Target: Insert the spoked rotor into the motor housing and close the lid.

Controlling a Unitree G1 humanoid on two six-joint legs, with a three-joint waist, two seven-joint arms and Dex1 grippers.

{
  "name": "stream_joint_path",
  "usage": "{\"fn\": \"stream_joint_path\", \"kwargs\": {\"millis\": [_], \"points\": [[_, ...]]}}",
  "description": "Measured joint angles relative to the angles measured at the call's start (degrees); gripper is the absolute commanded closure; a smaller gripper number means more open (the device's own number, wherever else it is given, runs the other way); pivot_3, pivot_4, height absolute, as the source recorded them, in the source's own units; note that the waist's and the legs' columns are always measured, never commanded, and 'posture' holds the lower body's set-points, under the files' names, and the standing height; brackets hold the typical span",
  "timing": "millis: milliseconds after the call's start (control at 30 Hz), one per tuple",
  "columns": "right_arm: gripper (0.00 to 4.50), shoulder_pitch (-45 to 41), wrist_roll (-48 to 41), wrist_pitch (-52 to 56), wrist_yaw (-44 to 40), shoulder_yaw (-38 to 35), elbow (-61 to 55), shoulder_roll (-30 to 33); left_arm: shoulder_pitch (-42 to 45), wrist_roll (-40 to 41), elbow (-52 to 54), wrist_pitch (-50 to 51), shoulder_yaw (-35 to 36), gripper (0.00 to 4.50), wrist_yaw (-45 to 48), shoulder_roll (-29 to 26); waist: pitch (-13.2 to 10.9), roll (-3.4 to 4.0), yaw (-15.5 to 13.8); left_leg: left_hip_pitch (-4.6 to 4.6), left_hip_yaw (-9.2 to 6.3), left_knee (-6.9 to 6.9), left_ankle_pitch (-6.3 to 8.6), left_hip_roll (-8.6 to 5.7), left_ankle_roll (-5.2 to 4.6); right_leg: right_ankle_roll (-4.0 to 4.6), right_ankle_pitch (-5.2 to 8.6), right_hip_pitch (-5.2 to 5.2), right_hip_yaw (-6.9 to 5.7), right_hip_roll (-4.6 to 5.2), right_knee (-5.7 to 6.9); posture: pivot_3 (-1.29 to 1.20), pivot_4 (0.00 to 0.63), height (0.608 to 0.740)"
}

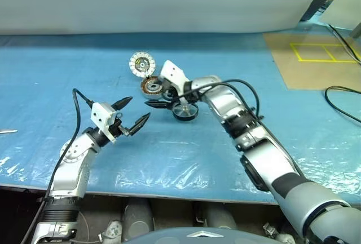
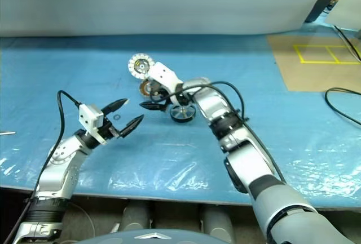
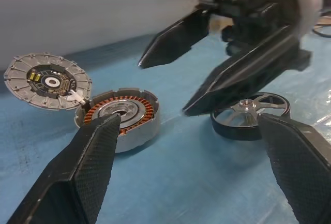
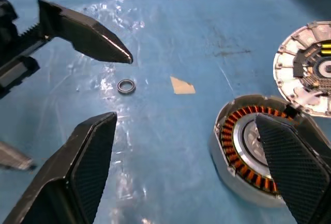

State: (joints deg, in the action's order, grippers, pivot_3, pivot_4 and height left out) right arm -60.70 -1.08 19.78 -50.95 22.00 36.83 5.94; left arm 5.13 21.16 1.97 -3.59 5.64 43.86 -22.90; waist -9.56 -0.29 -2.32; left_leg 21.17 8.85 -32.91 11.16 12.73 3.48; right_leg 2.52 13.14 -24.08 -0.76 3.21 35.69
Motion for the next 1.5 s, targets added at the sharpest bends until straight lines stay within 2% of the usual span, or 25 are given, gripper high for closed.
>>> {"fn": "stream_joint_path", "kwargs": {"millis": [133,233,433,733,867,1133,1400,1500], "points": [[0.0,-9.04,6.79,-5.85,2.72,3.52,16.21,-4.15,-2.94,0.0,2.51,0.52,0.33,0.02,-1.75,0.07,-0.01,0.02,0.03,0.08,0.04,0.09,0.01,0.04,0.02,0.06,0.03,-0.11,-0.06,0.01,0.01,0.0,0.15,0.74],[0.0,-12.75,10.71,-9.14,5.03,4.58,24.93,-6.35,-5.16,-0.03,3.44,0.46,0.41,0.02,-2.6,0.36,-0.03,0.05,0.02,0.09,0.04,0.14,0.02,0.09,0.04,0.12,0.07,-0.12,-0.15,0.0,0.02,0.0,0.15,0.74],[0.0,-14.55,13.98,-12.71,7.76,3.86,33.61,-9.64,-7.78,-0.04,4.13,-0.38,0.9,0.02,-3.74,0.55,-0.07,0.11,0.0,0.09,0.04,0.13,0.02,0.11,0.04,0.14,0.08,-0.13,-0.17,0.0,0.05,0.0,0.15,0.74],[0.0,-14.7,16.28,-13.4,15.41,1.22,37.86,-11.02,-8.53,0.13,2.36,-3.74,1.6,0.02,-3.19,1.1,-0.07,0.12,-0.04,0.07,0.05,0.09,0.02,0.12,0.04,0.14,0.08,-0.13,-0.17,0.0,0.1,0.0,0.15,0.74],[0.0,-14.1,16.8,-13.43,16.16,0.26,38.1,-11.63,-8.18,0.12,1.6,-4.16,1.56,0.02,-2.88,1.19,-0.07,0.12,-0.02,0.06,0.05,0.09,0.02,0.12,0.04,0.14,0.08,-0.13,-0.16,-0.01,0.11,0.0,0.15,0.74],[0.0,-13.59,14.32,-9.02,12.75,-6.29,37.27,-12.61,-7.44,0.1,1.61,-4.11,1.4,0.02,-2.93,1.62,-0.02,0.18,-0.07,-0.05,0.07,0.06,0.02,0.11,0.04,0.14,0.08,-0.07,-0.13,0.0,0.18,0.0,0.15,0.74],[0.0,-13.58,14.52,-6.82,6.7,-7.26,35.63,-10.89,-7.44,0.1,1.62,-4.03,1.42,0.02,-2.96,1.56,0.01,0.21,-0.07,-0.08,0.07,0.06,0.02,0.11,0.03,0.15,0.09,-0.05,-0.13,0.0,0.18,0.0,0.15,0.74],[0.0,-12.85,14.77,-9.14,6.26,-7.08,35.38,-10.36,-7.44,0.1,1.63,-3.9,1.43,0.02,-2.98,1.43,0.01,0.21,-0.1,-0.07,0.08,0.06,0.02,0.11,0.03,0.15,0.09,-0.05,-0.13,0.01,0.18,0.0,0.15,0.74]]}}
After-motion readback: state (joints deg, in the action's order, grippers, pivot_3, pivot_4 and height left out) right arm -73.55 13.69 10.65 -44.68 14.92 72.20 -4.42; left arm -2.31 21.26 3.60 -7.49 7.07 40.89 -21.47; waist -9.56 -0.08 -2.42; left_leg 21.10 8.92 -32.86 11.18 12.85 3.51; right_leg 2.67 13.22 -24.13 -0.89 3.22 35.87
